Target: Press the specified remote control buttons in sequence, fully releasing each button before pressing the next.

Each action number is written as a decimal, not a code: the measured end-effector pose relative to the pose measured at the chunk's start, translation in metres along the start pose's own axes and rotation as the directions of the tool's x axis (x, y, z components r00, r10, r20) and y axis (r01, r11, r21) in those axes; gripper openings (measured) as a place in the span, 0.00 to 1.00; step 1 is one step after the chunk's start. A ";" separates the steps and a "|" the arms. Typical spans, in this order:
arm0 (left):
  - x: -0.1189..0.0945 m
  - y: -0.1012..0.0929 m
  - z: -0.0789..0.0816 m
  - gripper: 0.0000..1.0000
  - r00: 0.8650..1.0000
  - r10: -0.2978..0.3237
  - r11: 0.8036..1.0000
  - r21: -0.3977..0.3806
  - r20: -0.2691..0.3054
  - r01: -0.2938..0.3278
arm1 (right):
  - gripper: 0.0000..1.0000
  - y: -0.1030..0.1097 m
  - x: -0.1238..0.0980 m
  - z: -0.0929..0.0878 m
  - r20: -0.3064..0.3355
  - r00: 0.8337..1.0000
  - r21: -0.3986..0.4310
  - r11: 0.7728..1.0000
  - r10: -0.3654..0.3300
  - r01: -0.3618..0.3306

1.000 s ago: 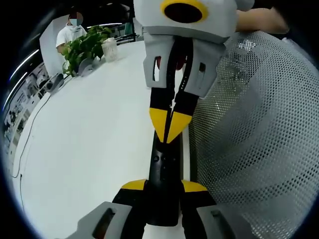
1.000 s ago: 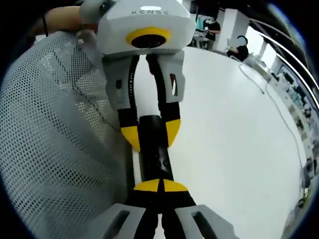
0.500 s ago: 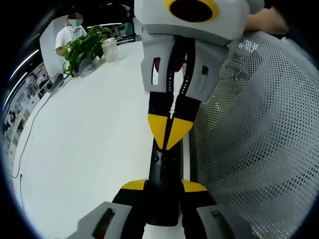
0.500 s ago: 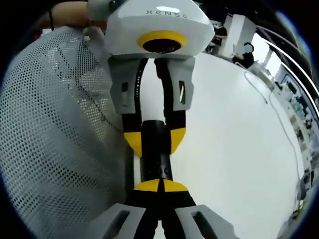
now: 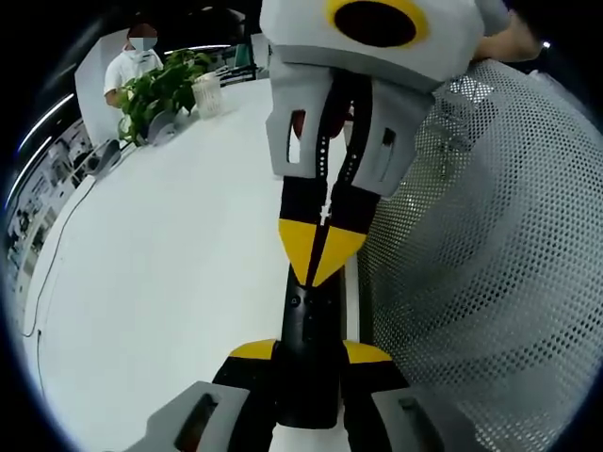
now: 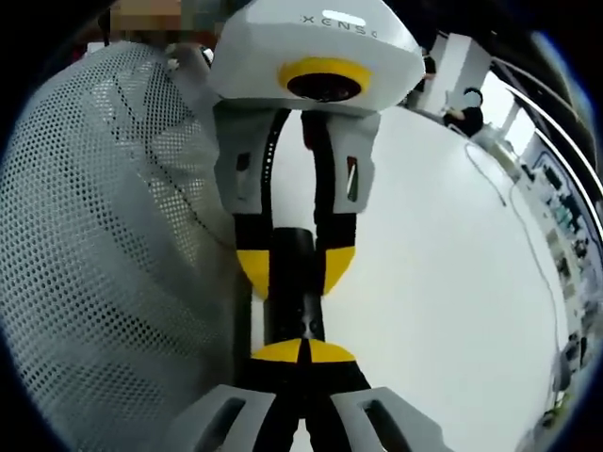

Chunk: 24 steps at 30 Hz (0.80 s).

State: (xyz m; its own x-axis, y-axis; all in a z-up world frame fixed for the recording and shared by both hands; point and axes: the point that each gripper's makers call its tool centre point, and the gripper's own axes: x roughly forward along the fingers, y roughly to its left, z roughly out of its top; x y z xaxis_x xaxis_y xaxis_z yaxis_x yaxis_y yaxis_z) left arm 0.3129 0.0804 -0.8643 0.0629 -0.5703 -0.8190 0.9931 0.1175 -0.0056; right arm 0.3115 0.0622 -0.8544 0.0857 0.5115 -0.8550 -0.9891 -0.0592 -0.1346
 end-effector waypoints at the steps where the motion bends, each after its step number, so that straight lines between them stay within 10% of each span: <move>1: 0.000 0.000 0.000 0.25 1.000 0.000 1.000 0.000 0.002 0.000 | 0.00 0.002 0.001 0.002 0.009 1.000 0.001 1.000 0.008 -0.008; 17: 0.000 0.000 0.000 0.25 1.000 -0.004 1.000 0.002 0.003 0.004 | 0.00 0.016 0.003 0.007 -0.003 0.999 -0.145 0.988 0.051 -0.051; 24: 0.000 -0.001 0.000 0.25 1.000 -0.008 1.000 0.008 0.003 0.008 | 0.00 0.017 0.005 0.006 -0.046 0.999 -0.312 0.950 0.019 -0.032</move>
State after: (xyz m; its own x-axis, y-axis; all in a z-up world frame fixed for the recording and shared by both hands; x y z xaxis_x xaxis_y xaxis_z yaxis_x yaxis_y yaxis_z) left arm 0.3122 0.0797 -0.8644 0.0551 -0.5734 -0.8174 0.9943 0.1066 -0.0078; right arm 0.2944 0.0694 -0.8581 0.0725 0.4703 -0.8795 -0.9047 -0.3401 -0.2564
